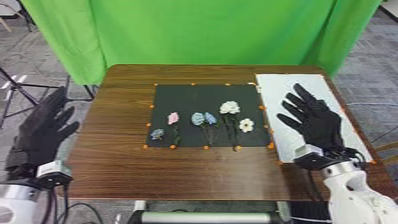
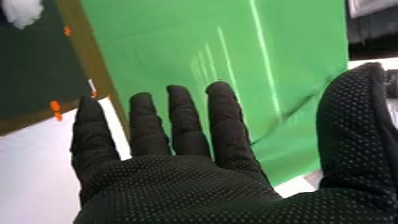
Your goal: Arrange flowers
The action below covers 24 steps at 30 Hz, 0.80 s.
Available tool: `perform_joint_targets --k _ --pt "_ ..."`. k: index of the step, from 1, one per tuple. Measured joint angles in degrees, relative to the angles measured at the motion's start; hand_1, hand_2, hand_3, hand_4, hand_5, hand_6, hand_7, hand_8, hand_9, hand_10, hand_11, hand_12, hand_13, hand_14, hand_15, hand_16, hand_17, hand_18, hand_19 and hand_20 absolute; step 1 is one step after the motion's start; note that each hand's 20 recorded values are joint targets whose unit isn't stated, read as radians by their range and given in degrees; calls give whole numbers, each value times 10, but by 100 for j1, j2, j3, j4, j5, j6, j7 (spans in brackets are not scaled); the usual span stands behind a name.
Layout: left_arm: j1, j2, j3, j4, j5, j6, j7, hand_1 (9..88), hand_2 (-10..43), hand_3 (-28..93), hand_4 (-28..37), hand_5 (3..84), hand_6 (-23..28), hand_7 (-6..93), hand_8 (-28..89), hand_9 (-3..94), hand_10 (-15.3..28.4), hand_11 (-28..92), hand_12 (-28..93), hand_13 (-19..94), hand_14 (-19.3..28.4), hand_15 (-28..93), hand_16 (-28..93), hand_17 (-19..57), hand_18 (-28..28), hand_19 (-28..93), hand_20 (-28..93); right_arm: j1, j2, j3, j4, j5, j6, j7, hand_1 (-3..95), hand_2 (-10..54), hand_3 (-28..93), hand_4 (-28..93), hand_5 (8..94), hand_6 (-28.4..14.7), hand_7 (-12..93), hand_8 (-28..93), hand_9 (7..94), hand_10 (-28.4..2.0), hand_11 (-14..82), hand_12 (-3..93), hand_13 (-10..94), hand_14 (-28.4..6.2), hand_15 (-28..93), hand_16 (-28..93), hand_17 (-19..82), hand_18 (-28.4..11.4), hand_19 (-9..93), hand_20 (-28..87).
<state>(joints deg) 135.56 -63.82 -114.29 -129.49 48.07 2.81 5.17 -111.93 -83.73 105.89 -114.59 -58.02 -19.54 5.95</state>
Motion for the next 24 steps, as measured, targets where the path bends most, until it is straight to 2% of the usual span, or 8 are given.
perform_joint_targets --k 7,14,19,24 --pt "-88 -65 143 39 5 -7 -116 220 -36 677 -283 189 2 158 -75 148 76 7 256 114 125 51 83 -150 206 355 45 -12 26 -25 -33 -255 102 -144 121 -9 785 -248 270 -23 80 -68 273 -105 3 233 181 -116 -50 367 -38 -184 263 169" --pt "-354 -68 361 186 5 -27 -199 223 -31 679 -283 190 2 162 -78 148 75 14 250 125 122 72 83 -147 204 359 49 -16 24 -11 -63 -159 103 -139 122 -8 785 -248 272 -25 82 -66 277 -112 5 236 186 -116 -46 372 -39 -188 271 175" --pt "-403 -96 406 190 6 -28 -216 224 -30 681 -283 191 3 162 -80 148 76 17 246 117 111 76 86 -146 196 353 51 -21 24 -14 -75 -167 130 -129 121 -8 786 -248 274 -25 83 -67 278 -112 4 233 188 -117 -46 371 -38 -188 270 173" --pt "-504 -100 479 271 16 -43 -235 226 -29 681 -283 191 4 160 -78 147 77 17 243 112 113 67 86 -147 197 350 54 -21 37 9 -84 -85 194 -147 122 -8 786 -247 273 -27 81 -67 276 -114 4 234 187 -117 -46 369 -39 -188 270 173"
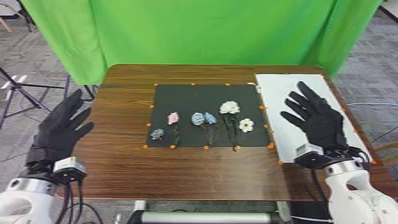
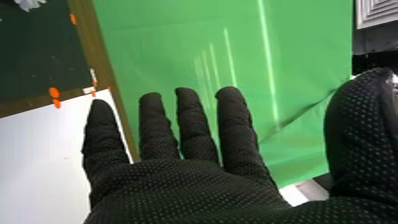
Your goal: Arrange flowers
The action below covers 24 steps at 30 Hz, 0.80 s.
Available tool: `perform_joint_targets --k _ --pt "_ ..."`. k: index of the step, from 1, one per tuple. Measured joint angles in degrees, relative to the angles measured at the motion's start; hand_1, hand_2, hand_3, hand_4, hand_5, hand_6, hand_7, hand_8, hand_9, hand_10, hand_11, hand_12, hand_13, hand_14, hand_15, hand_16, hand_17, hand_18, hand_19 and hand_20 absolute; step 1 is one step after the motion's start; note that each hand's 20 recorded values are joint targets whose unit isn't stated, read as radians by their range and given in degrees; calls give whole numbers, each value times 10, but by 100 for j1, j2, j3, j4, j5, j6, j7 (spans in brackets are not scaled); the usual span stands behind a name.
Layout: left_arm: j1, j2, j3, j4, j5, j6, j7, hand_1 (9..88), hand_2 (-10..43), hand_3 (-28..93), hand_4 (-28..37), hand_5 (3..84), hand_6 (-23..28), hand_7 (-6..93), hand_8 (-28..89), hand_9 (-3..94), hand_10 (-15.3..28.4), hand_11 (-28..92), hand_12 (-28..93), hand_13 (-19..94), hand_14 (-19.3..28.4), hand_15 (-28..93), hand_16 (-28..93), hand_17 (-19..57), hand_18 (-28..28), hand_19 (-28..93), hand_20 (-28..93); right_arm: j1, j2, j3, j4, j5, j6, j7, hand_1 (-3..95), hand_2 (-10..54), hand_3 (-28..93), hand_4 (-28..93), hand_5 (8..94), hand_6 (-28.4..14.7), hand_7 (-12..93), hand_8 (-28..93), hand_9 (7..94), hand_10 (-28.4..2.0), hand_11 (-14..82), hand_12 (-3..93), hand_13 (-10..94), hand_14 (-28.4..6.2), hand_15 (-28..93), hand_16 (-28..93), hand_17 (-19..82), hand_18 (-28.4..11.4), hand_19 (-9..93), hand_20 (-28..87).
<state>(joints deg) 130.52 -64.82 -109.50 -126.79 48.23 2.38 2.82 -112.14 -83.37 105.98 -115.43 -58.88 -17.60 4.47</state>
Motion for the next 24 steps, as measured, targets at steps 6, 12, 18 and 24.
perform_joint_targets --k 6,12,18,24 --pt "-33 -20 27 40 -1 -67 -98 228 -25 677 -283 189 4 158 -77 142 75 16 245 110 112 66 91 -148 195 350 57 -2 4 -25 -17 -2 -7 59 122 -9 788 -246 271 -27 80 -66 273 -113 2 232 184 -118 -48 368 -42 -186 266 167" --pt "-197 87 223 246 0 -137 -116 225 -23 681 -283 189 4 158 -76 145 76 18 245 111 111 64 92 -148 194 350 59 -36 94 -92 -113 -6 61 10 123 -8 788 -246 271 -28 81 -66 270 -115 3 233 181 -116 -50 368 -46 -185 264 165" --pt "-312 110 281 281 -9 -138 -108 225 -22 682 -283 190 4 160 -78 146 77 22 243 111 110 63 94 -146 190 350 62 -37 112 -141 -118 0 126 35 123 -8 790 -245 270 -30 84 -66 270 -118 2 235 177 -118 -54 368 -48 -187 271 166" --pt "-401 125 366 377 -35 -168 -114 225 -20 681 -283 192 3 157 -80 152 78 24 239 114 110 66 93 -143 190 351 64 -44 106 -142 -107 324 203 62 126 -9 794 -245 275 -8 91 -71 267 -116 0 234 171 -117 -58 372 -48 -185 270 165"
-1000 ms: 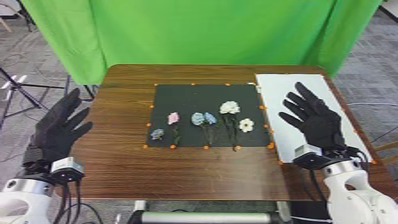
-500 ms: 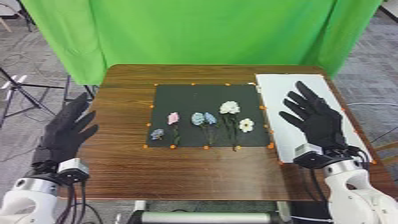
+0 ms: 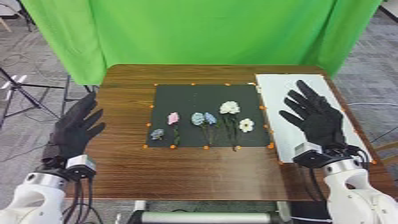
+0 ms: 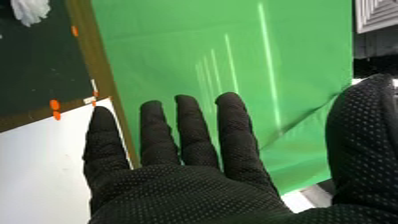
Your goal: Arrange flowers
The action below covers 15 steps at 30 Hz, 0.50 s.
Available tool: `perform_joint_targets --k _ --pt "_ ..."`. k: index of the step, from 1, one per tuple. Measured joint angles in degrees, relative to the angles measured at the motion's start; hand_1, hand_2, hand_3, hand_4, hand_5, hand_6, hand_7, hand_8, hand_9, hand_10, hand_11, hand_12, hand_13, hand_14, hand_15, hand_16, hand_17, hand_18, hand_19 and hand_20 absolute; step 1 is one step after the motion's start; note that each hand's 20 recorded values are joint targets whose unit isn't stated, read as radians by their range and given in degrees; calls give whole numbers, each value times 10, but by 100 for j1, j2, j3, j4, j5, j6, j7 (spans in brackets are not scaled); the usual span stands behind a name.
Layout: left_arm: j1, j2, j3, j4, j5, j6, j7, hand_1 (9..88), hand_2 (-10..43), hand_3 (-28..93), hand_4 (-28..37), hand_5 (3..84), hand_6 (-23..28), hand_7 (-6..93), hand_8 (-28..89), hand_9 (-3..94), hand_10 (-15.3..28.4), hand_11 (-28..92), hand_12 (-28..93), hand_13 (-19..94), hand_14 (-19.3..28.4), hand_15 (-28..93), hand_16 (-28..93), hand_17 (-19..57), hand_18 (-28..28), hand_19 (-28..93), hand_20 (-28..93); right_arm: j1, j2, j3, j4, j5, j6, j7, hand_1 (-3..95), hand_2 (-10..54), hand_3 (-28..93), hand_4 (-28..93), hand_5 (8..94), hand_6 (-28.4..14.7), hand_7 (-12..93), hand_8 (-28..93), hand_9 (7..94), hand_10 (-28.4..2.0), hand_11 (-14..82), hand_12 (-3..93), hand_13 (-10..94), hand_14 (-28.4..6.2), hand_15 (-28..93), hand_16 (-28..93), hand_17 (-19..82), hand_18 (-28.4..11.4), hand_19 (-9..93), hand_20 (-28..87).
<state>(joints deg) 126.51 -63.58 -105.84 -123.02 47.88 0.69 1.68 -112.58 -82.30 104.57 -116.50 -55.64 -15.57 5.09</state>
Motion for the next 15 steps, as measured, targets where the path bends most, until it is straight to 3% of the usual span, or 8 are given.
perform_joint_targets --k 5,10,15 --pt "-38 -79 0 15 -81 -16 -10 226 -20 681 -283 193 1 159 -81 155 79 31 234 116 110 67 91 -141 189 352 64 0 -13 -37 38 787 -4 41 127 -9 795 -245 265 -21 90 -71 264 -116 0 235 172 -116 -59 374 -48 -185 271 165" --pt "-110 -98 24 80 -83 -71 -14 226 -18 681 -283 192 0 158 -81 155 79 35 229 118 111 71 88 -140 191 354 63 0 -13 -40 32 -84 -38 34 126 -10 796 -245 264 -25 87 -69 264 -117 -1 236 173 -116 -61 376 -47 -184 270 164" --pt "-211 -95 6 107 -86 -233 -90 225 -20 683 -283 192 0 157 -80 157 80 36 224 118 113 69 86 -140 192 355 62 -2 -10 -43 35 -188 -30 71 128 -9 796 -245 265 -26 87 -68 263 -116 -2 235 174 -116 -62 376 -48 -182 265 161"
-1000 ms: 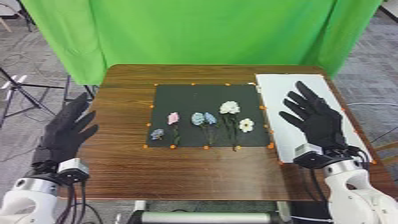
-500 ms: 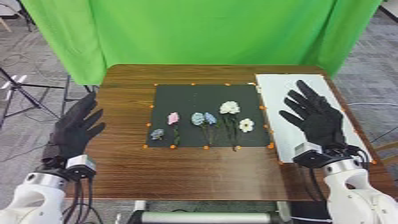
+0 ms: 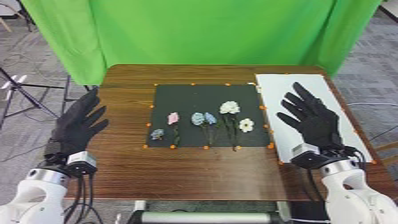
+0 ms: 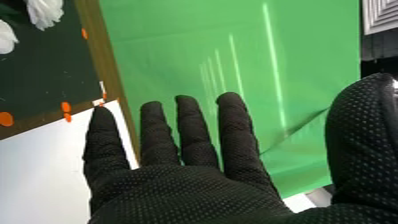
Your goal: Arrange flowers
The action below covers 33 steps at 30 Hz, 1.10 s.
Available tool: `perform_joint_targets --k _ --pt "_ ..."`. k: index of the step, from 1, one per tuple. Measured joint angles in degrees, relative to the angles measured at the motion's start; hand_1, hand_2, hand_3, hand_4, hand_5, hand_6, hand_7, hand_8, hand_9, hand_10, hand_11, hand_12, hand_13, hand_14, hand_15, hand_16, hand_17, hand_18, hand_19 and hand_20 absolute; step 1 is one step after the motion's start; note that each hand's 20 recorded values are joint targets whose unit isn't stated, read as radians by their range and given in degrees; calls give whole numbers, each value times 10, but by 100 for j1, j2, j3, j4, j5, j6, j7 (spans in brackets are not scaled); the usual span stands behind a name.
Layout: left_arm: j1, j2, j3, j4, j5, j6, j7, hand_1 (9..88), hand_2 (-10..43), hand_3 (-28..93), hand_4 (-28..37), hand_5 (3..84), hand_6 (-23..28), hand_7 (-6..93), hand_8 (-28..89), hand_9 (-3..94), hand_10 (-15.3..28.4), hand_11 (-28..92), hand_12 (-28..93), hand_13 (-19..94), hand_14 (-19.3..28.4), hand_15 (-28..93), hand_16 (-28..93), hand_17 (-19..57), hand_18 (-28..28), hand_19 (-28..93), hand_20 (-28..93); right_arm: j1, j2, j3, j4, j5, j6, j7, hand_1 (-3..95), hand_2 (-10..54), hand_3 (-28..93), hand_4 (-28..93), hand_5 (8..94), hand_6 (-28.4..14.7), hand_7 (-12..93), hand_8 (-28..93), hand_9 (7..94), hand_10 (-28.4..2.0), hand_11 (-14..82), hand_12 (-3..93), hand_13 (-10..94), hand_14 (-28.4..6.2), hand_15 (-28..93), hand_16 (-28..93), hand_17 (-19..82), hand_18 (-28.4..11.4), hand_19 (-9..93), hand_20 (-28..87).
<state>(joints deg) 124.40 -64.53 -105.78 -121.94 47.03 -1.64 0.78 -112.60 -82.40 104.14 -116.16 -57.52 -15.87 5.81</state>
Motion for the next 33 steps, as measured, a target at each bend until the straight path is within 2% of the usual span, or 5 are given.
perform_joint_targets --k 7,16,21,26,33 --pt "254 -8 -109 -65 -13 -25 -128 225 -18 681 -283 190 0 155 -79 157 80 37 223 119 112 72 86 -140 195 359 61 -64 1 0 -11 74 -1 65 131 -8 796 -244 264 -26 90 -68 265 -118 -1 235 180 -117 -58 376 -50 -183 272 163" --pt "182 7 -124 -68 -58 -44 -152 225 -18 681 -283 189 0 156 -78 158 80 37 223 118 113 73 85 -140 197 362 57 -75 -6 -41 37 63 -37 103 132 -6 794 -244 270 -27 90 -69 272 -117 1 234 184 -115 -55 374 -46 -182 270 160" --pt "253 54 -160 -70 -58 -78 -148 223 -18 683 -283 190 0 156 -79 158 81 36 223 120 115 75 85 -140 199 363 56 -73 -2 -44 37 33 -60 72 132 -6 796 -244 276 -24 89 -73 273 -102 -4 221 186 -90 -66 356 -31 -164 243 151" --pt "301 12 -201 -144 -91 -73 -154 224 -18 683 -283 193 1 159 -79 162 82 41 223 129 116 88 85 -139 195 363 56 -74 5 -66 35 -12 -58 5 136 -10 804 -246 282 -17 88 -78 274 -90 -2 209 190 -84 -68 345 -17 -155 230 153" --pt "379 -21 -201 -165 -91 -40 13 228 -19 686 -283 204 3 168 -83 169 84 54 222 147 120 126 86 -132 193 371 65 -30 66 -179 66 -31 36 -184 139 -22 817 -247 300 -19 133 -85 308 -126 55 267 271 -109 70 408 9 -191 393 261"
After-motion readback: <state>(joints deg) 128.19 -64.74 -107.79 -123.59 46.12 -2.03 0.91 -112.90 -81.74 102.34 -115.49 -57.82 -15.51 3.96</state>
